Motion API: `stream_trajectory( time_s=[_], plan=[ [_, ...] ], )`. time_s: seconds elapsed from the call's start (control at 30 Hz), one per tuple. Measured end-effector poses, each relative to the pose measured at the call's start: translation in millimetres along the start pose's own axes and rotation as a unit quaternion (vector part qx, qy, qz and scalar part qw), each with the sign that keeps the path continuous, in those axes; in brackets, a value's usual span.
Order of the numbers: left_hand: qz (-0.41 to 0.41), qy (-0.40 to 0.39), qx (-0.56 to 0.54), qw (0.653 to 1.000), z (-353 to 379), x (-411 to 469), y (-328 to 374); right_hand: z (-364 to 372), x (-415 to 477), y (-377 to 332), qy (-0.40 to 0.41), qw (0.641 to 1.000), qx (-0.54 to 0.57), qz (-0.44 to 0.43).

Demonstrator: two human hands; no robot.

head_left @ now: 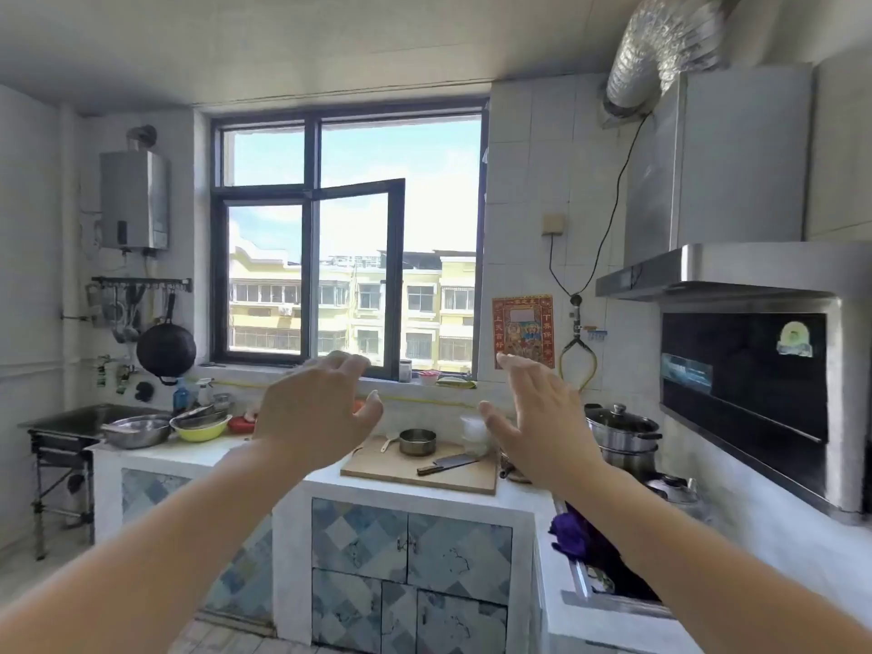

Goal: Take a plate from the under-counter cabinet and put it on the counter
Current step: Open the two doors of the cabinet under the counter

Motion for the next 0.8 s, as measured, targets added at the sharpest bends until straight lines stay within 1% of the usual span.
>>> stream_trajectory(
  time_s=[0.1,0.2,0.3,0.53,0.67,0.8],
  plan=[
    [0.024,0.011,0.016,1.0,11.0,4.7,-6.3,12.9,11.7,5.1,0.019,1.0,-0.022,-0.012],
    [0.032,-0.003,0.016,0.999,45.9,25.8,-38.7,52.7,42.7,2.2,0.016,1.0,-0.024,-0.001],
    [0.041,0.002,0.016,0.999,77.2,49.8,-75.6,90.2,74.0,-0.8,0.018,0.999,-0.034,-0.003],
    [0.004,-0.023,-0.005,1.0,145.9,87.9,-140.5,160.4,116.2,-4.1,0.014,0.999,-0.051,-0.002],
    [-0.005,-0.041,-0.009,0.999,182.0,93.7,-155.6,188.8,126.7,1.7,-0.008,0.998,-0.069,-0.002],
    [-0.009,-0.041,-0.017,0.999,215.6,102.4,-161.5,213.0,144.4,13.9,-0.018,0.997,-0.071,0.002]
  ],
)
Point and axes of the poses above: each hand's wrist, its own x-axis towards the middle knuckle, its own z-axis out of the palm, y = z × x, the point moved 2 cm from there along x, towards the middle knuckle, and after that the axes turned 8 degrees about y, right-handed, at the moved point
